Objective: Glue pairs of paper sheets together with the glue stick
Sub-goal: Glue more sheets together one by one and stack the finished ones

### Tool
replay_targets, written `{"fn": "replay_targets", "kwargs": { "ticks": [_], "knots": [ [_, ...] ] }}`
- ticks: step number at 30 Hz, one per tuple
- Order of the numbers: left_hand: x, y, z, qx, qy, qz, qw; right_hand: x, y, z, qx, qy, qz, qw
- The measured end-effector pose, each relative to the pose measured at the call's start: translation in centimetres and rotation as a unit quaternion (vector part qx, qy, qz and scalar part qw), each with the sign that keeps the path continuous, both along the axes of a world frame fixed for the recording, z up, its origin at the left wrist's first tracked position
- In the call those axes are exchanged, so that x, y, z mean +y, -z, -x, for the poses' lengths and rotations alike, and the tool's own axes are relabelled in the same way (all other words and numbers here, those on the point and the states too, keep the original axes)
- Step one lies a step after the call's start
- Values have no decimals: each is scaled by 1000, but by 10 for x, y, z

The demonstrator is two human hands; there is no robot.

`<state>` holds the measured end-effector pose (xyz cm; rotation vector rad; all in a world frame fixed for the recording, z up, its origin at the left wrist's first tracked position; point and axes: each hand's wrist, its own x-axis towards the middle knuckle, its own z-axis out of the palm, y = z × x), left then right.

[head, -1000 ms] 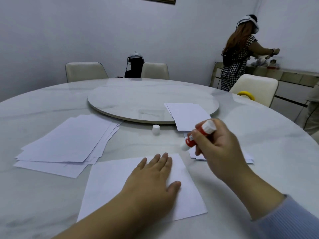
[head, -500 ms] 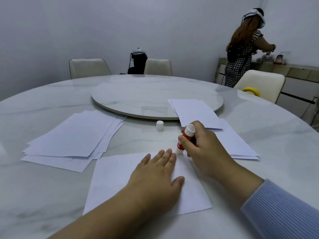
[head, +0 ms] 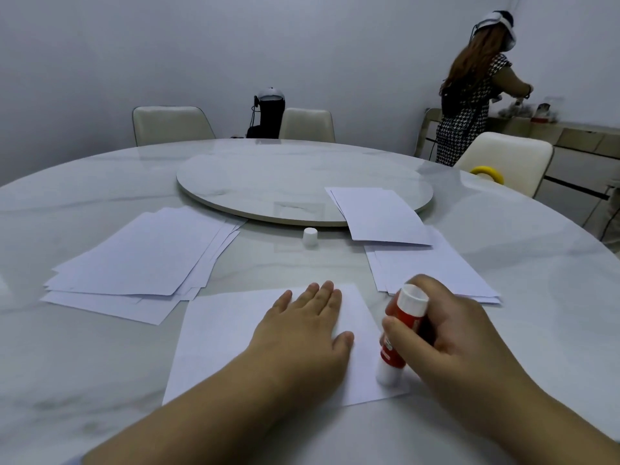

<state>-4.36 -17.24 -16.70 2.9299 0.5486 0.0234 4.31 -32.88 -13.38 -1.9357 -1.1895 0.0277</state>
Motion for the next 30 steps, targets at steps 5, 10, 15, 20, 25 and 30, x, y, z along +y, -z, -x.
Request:
{"fn": "replay_targets", "kwargs": {
  "ticks": [5,10,15,20,25,30],
  "knots": [
    [1,-1,1,6,9,12,1000,-13,0,-1,187,-22,-117,975],
    [2,-12,7,34,99,41,994,-29,-9,-19,330,26,-381,863],
    [0,-31,13,65,233,98,965,-36,-10,-22,320,39,-388,863],
    [11,-23,1,-11,-21,37,999,-27,-15,-15,293,60,-358,885],
    [31,-17,-3,109,-54,-6,993,10,-33,-18,183,2,-307,934],
    [46,-19,10,129,3,17,991,63,-24,-37,113,-22,-184,976]
  ]
}}
